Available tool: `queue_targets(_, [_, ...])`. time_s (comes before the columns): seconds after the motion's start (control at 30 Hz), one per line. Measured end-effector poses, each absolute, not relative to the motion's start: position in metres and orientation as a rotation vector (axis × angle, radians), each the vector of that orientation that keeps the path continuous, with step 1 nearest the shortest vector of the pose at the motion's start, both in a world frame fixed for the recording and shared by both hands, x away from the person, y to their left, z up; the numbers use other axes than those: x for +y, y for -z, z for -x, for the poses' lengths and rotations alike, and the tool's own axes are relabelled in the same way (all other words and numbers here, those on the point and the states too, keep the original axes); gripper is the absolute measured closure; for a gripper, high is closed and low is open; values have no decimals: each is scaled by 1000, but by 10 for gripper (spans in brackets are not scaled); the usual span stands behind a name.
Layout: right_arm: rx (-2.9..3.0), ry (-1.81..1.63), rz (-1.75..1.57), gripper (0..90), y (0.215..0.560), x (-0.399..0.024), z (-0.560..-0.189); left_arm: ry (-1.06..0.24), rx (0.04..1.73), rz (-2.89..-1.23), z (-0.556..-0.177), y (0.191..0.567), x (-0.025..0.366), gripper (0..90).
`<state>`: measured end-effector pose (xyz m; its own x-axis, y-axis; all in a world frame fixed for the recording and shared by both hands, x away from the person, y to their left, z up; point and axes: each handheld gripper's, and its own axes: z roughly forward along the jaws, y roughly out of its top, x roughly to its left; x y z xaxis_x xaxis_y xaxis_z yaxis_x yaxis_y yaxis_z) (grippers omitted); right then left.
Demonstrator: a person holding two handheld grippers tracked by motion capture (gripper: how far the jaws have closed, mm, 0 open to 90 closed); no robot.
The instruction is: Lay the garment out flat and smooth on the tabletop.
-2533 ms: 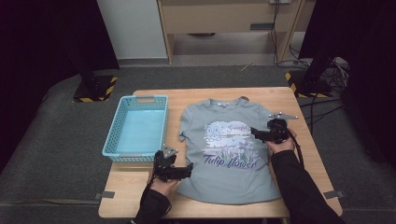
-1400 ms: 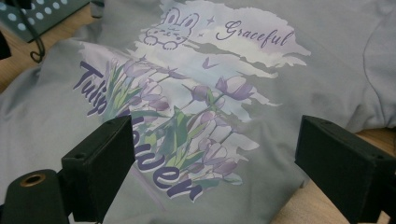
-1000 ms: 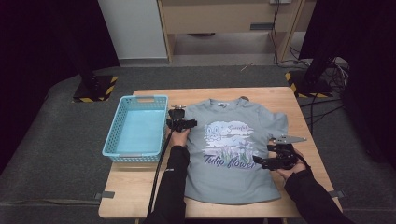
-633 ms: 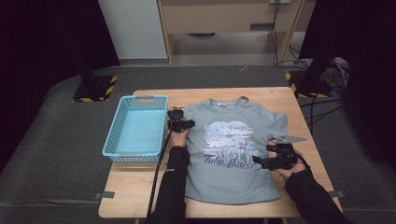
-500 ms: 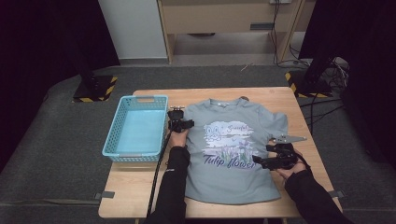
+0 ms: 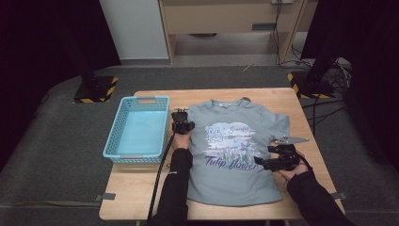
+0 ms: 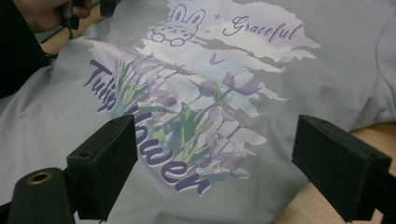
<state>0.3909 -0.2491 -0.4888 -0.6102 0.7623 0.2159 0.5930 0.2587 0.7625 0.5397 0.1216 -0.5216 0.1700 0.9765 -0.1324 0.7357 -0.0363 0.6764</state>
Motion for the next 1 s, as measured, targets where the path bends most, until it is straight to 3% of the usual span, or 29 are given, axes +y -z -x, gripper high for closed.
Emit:
queue_targets(0.27, [2329,-1272,-1283,142,490,-250,-392,-498,1483,-1888,-533,502,113,845])
queue_targets(0.57, [2336,-1265,-1286,143,491,-249,-393,-552,1261,-1997,-520,470,72,853])
queue_targets(0.87, [2334,-1268,-1286,144,491,-250,-393,-621,1039,-2245,-500,492,-1,841])
queue_targets(1.0, [2335,-1270,-1283,144,491,-250,-393,-478,1054,-2240,-501,505,-9,812])
